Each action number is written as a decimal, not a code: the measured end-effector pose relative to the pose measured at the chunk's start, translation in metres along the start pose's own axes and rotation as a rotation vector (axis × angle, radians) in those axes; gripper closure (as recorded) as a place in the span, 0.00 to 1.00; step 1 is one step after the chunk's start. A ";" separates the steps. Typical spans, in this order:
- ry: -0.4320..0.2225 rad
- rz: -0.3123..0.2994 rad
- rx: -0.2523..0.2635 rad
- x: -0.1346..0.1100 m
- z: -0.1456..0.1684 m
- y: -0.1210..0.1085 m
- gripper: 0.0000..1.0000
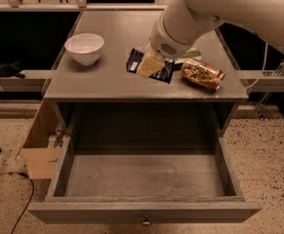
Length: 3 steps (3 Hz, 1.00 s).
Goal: Pick rxbar blueberry from top drawer and place on counter
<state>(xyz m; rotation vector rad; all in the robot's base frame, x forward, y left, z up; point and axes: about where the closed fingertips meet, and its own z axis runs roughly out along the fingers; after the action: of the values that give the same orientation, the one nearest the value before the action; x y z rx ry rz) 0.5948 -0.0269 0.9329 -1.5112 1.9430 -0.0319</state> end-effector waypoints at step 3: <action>0.076 0.009 0.007 0.015 0.036 -0.047 1.00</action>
Offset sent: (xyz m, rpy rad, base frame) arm 0.0622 -0.0126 -0.0090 -0.0788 0.0107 -0.0340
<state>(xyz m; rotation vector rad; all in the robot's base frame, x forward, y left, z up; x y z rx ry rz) 0.6516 -0.0425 0.9167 -1.5166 2.0069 -0.0941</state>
